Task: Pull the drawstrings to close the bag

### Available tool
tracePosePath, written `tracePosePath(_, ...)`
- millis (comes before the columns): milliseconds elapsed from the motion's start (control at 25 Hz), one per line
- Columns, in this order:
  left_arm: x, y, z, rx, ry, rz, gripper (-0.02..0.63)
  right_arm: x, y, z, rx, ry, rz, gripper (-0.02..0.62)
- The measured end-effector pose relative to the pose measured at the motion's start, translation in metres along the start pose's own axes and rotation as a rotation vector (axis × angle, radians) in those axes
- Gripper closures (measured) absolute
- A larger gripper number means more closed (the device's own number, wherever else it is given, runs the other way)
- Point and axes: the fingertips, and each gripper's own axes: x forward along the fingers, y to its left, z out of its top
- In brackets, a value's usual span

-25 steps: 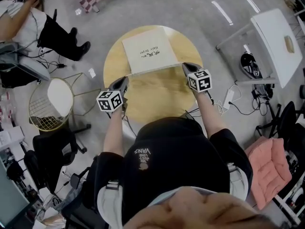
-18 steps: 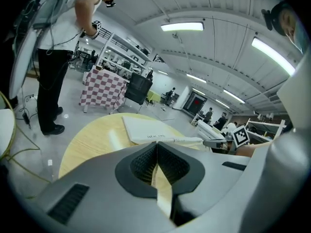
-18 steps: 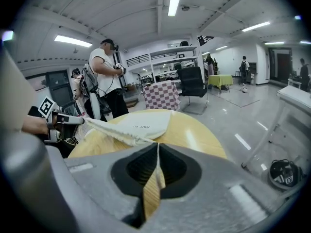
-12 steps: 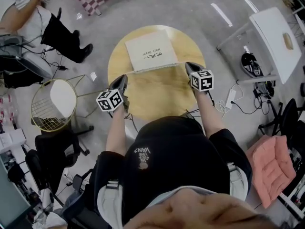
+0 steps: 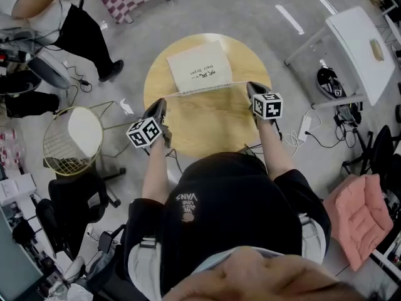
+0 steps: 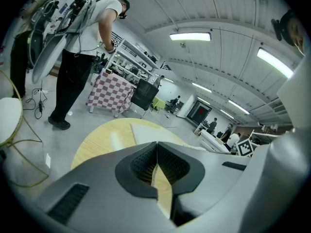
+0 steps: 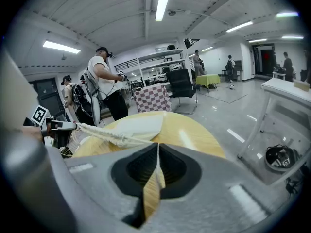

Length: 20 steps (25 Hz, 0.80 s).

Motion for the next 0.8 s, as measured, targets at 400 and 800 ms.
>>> tracePosePath(400,-0.002,0.01,0.001,-0.078,-0.047,0.046,0.591,-0.007,-0.011,-0.002,0.024,-0.005,-0.037,0.593)
tracePosePath(800,-0.003,0.024,-0.005,-0.131,-0.072,0.106,0.591,-0.007,-0.022,-0.017,0.048,0.024,-0.063,0.594)
